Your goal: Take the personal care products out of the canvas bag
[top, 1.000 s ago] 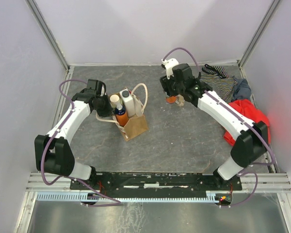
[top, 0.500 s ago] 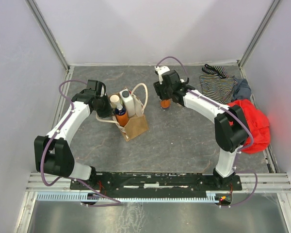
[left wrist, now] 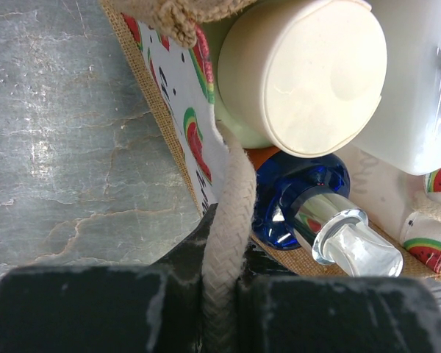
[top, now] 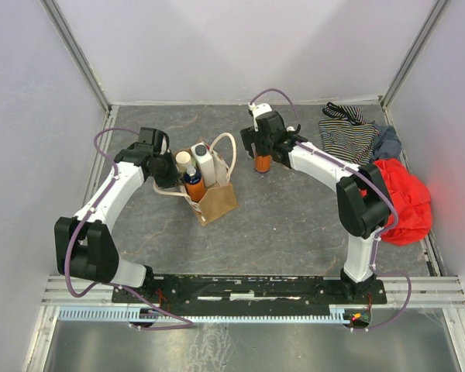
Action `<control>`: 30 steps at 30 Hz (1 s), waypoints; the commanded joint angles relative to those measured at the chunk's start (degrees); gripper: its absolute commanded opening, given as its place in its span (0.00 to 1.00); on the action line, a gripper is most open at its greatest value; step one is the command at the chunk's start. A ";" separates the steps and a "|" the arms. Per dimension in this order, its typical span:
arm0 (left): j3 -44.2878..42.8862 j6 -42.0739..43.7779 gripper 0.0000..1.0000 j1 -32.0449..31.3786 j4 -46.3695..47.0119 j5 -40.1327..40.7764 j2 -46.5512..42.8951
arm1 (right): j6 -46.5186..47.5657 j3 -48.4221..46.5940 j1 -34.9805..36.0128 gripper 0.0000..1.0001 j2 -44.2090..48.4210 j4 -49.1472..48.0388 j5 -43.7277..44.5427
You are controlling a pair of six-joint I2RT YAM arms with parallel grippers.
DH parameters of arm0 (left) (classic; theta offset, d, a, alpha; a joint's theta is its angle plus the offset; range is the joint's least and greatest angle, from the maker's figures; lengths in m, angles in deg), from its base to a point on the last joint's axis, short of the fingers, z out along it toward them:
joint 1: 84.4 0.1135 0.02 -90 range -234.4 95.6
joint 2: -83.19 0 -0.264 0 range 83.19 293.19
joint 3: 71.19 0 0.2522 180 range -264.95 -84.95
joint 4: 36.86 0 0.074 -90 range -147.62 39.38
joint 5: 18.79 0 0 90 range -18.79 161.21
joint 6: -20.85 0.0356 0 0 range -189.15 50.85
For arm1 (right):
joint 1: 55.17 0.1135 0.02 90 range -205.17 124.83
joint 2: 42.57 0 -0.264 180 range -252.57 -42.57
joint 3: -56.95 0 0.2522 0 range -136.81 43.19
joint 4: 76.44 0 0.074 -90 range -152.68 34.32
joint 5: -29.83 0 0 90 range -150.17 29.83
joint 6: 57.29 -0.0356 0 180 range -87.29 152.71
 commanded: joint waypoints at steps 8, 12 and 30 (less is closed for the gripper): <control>0.04 1.10 0.12 -0.50 -2.28 -1.93 -1.47 | 0.48 -1.34 2.47 1.00 18.47 0.96 -1.17; 0.47 0.94 0.12 -0.51 -2.27 -1.15 -1.64 | 4.51 -8.58 9.32 1.00 20.10 8.87 -6.20; 1.53 -0.19 0.20 -0.49 -2.40 1.45 -5.38 | -4.10 -24.03 17.78 0.83 2.03 20.08 -31.64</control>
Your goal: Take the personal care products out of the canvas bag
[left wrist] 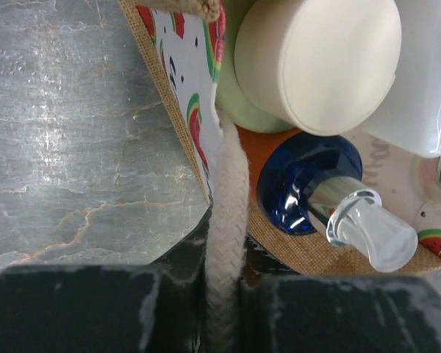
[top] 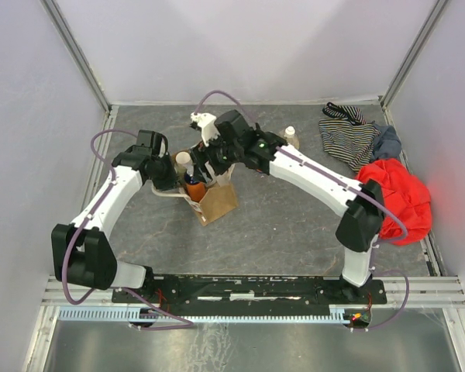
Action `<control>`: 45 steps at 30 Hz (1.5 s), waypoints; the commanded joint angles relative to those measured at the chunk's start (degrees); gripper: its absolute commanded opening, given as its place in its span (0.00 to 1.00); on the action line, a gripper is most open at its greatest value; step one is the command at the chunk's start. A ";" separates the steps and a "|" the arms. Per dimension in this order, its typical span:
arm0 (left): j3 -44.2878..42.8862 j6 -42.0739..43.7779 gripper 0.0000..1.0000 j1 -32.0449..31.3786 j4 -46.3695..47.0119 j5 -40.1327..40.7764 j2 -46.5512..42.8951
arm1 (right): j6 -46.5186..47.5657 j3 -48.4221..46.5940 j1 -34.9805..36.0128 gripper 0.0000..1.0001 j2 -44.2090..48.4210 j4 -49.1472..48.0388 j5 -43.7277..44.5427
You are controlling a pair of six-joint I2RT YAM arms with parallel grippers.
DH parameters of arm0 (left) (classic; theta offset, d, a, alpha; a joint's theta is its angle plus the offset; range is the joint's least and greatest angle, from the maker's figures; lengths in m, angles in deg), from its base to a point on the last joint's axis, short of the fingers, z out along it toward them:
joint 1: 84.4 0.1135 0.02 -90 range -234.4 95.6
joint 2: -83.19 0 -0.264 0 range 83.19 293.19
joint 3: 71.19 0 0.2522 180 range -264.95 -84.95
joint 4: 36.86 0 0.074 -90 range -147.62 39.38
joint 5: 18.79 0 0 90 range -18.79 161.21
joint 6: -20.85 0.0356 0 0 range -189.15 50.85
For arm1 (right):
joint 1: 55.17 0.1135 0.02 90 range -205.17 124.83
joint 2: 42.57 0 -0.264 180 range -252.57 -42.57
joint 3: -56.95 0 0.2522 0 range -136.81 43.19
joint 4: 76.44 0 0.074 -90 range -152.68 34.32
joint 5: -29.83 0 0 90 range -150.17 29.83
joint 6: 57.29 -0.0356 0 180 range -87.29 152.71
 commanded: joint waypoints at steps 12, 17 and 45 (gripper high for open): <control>0.23 1.62 0.23 -0.50 -1.76 -1.90 -4.23 | -5.25 -3.44 3.60 0.83 -10.44 -3.43 6.13; -0.13 2.75 0.24 -0.42 -1.35 -2.37 -4.17 | -7.31 -3.27 4.04 0.83 -13.12 -7.62 11.67; -0.10 3.59 0.25 -0.46 -0.39 -3.98 -1.66 | -6.96 1.46 5.18 0.46 -9.61 -14.23 24.52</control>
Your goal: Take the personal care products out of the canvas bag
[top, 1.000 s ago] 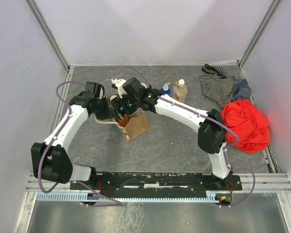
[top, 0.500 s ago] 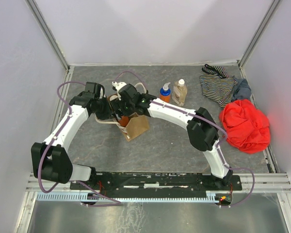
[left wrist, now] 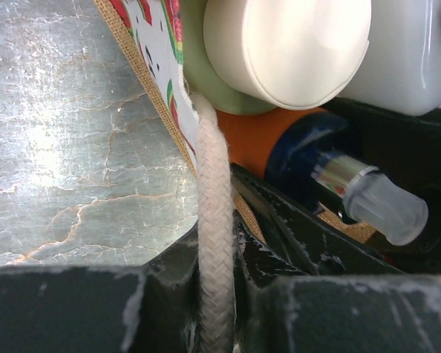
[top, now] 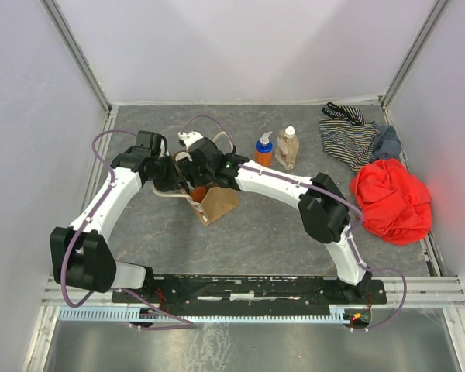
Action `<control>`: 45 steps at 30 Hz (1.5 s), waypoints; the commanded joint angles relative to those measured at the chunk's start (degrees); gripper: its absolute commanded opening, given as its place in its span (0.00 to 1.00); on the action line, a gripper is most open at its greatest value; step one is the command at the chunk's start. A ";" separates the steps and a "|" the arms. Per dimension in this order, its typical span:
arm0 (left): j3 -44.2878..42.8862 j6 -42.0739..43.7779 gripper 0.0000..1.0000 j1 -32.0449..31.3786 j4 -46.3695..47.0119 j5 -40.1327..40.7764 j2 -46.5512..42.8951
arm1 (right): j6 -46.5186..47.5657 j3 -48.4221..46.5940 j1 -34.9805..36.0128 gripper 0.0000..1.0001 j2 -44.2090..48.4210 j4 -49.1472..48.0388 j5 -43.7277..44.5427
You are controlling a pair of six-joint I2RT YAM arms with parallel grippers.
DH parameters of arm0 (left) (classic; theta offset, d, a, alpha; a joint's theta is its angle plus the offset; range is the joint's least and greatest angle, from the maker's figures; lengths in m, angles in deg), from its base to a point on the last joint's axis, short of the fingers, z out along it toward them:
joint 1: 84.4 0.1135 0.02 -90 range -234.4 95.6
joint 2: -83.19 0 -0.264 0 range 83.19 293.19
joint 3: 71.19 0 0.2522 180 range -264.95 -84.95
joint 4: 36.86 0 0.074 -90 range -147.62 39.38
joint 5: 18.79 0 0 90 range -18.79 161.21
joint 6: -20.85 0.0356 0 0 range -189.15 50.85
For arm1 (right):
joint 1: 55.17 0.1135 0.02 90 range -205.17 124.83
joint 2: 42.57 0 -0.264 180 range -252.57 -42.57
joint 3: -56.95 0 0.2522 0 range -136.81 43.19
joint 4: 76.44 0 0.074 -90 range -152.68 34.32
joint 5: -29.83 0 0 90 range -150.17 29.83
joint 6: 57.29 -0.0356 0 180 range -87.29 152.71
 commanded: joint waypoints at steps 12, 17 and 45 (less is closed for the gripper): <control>-0.33 1.57 0.26 -0.29 0.19 -0.53 0.98 | 7.56 -2.57 -1.02 0.45 22.18 6.29 7.37; -0.47 1.97 0.26 -0.19 -0.03 -0.18 0.91 | 8.97 -7.08 -2.56 0.45 25.80 10.16 11.70; 0.77 2.09 0.27 -0.25 0.19 -0.35 1.20 | 8.59 29.78 -21.06 0.45 43.12 0.53 14.30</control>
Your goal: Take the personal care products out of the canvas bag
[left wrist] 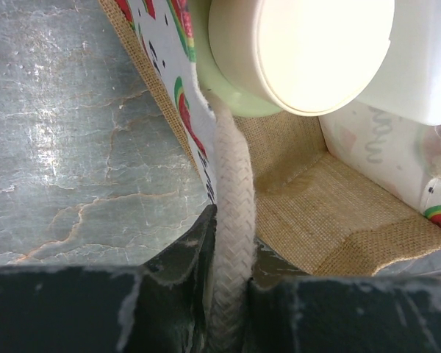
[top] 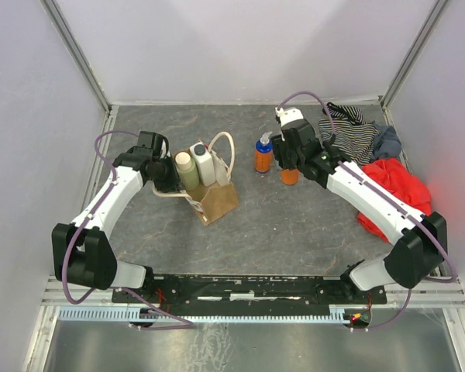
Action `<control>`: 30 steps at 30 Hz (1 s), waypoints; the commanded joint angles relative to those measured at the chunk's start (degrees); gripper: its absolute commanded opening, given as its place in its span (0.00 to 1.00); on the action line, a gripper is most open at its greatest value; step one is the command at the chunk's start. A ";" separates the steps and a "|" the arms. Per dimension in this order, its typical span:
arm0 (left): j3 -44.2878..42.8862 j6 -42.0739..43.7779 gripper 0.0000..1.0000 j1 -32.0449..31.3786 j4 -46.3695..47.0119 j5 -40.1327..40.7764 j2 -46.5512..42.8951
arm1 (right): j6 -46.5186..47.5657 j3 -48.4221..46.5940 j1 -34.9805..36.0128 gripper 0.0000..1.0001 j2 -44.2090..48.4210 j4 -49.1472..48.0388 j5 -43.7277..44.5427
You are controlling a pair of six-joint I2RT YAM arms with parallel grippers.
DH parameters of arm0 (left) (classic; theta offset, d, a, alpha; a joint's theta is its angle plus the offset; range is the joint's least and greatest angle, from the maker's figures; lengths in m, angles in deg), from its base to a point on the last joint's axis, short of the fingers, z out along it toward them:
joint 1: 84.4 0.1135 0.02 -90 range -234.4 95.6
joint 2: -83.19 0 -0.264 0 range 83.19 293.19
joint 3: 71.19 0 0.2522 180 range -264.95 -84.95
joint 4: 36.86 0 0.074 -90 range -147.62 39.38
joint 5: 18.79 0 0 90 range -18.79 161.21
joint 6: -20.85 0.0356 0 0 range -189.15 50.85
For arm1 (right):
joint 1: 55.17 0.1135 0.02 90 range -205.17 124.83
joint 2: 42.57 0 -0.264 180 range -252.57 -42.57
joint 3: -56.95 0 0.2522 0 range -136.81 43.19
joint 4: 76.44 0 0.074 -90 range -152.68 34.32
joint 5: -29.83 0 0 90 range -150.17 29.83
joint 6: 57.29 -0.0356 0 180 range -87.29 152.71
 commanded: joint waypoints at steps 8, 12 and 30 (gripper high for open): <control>1.61 1.61 0.27 -0.13 0.33 -0.13 -0.58 | -1.08 6.83 -1.63 0.42 -3.88 -22.50 3.10; 2.14 1.67 0.27 -0.13 0.33 0.07 -0.88 | -1.94 6.51 -2.03 0.40 -7.79 -26.45 2.49; 3.27 1.58 0.28 -0.16 -0.01 0.83 -2.62 | -4.38 5.24 -2.54 0.96 -13.66 -29.36 7.29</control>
